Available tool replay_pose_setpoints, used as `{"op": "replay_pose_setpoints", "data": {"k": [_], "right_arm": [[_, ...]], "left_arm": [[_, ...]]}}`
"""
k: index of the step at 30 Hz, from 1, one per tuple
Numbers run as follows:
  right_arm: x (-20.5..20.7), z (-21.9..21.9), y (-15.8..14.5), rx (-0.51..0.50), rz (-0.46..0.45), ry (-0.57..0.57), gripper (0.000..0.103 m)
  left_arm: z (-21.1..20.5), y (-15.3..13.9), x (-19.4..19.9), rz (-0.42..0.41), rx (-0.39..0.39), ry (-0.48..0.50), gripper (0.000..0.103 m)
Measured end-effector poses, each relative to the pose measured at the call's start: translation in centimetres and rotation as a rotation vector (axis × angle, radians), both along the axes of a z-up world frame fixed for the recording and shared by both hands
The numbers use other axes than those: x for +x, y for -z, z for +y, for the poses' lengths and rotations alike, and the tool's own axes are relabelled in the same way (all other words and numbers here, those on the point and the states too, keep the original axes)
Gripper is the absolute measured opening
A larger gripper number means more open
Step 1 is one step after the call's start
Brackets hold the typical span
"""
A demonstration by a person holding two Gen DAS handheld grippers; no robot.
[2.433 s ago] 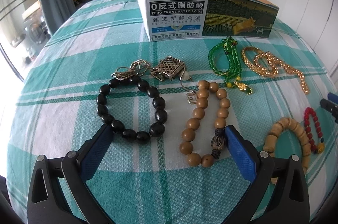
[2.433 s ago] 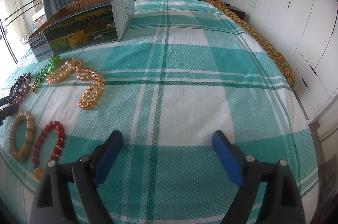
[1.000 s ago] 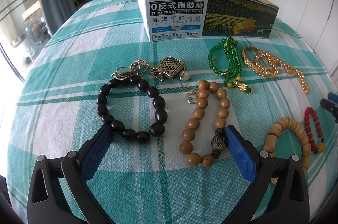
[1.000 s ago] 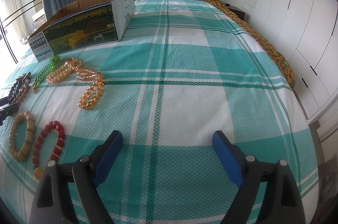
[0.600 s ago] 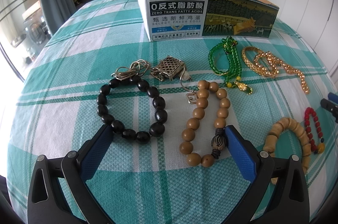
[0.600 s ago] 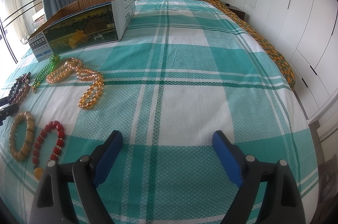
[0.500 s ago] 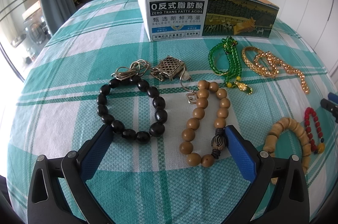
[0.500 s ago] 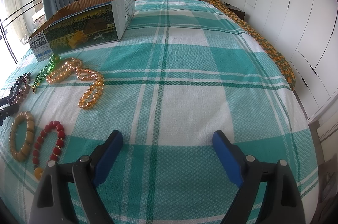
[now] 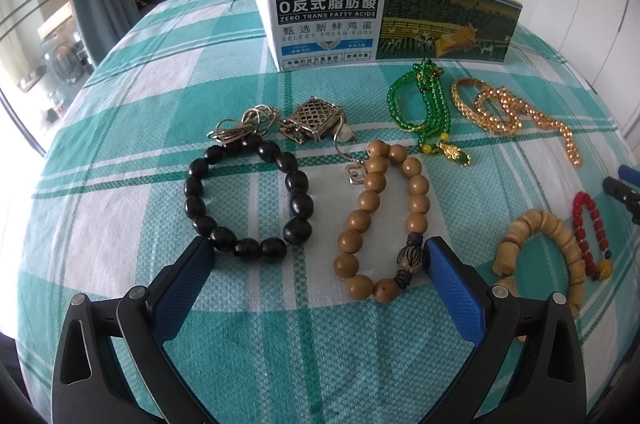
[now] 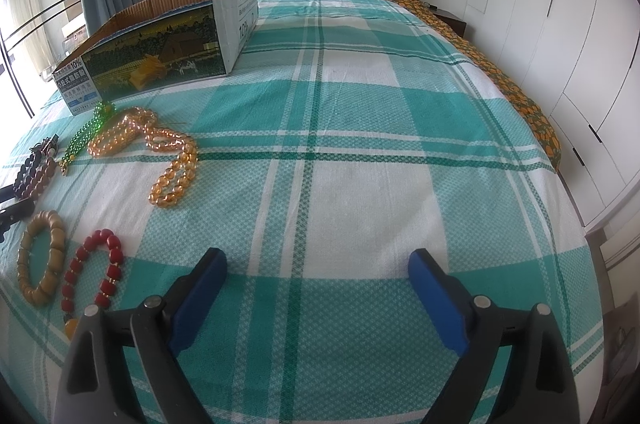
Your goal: Organize jewelry
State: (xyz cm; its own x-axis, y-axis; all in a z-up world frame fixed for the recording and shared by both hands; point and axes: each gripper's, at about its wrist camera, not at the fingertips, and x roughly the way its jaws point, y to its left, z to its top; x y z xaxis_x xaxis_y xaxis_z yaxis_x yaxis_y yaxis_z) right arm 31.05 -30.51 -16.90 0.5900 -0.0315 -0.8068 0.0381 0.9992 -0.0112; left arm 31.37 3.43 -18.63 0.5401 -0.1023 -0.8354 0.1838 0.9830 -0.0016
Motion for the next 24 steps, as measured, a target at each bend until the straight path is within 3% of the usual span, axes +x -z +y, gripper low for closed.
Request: {"op": "replay_pose_setpoints", "data": {"k": [3, 5, 8, 14, 17, 21, 24], "right_arm": [[-0.1, -0.1, 0.0, 0.003, -0.001, -0.001, 0.095], [0.0, 0.0, 0.0, 0.001, -0.001, 0.001, 0.095], [0.0, -0.1, 0.0, 0.001, -0.001, 0.000, 0.095], [-0.5, -0.2, -0.2, 0.001, -0.011, 0.010, 0.095], [-2.0, -0.2, -0.9, 0.024, -0.052, 0.024, 0.095], [-4.5, 0.6, -1.6, 0.055, -0.078, 0.006, 0.095], [-6.2, 2.1, -2.4, 0.071, -0.091, -0.032, 0.095]], "left_arm": [[1.3, -0.6, -1.8, 0.010, -0.062, -0.017, 0.102], [2.5, -1.4, -3.5, -0.008, -0.131, -0.019, 0.102], [4.0, -2.7, -5.6, -0.052, -0.171, -0.033, 0.102], [5.2, -3.3, -5.4, -0.067, -0.206, -0.101, 0.102], [5.5, -3.2, -5.0, -0.057, -0.225, -0.111, 0.102], [5.7, -3.4, -4.7, -0.075, -0.186, -0.118, 0.102], [6.8, -3.7, -3.9, -0.074, -0.215, -0.171, 0.102]]}}
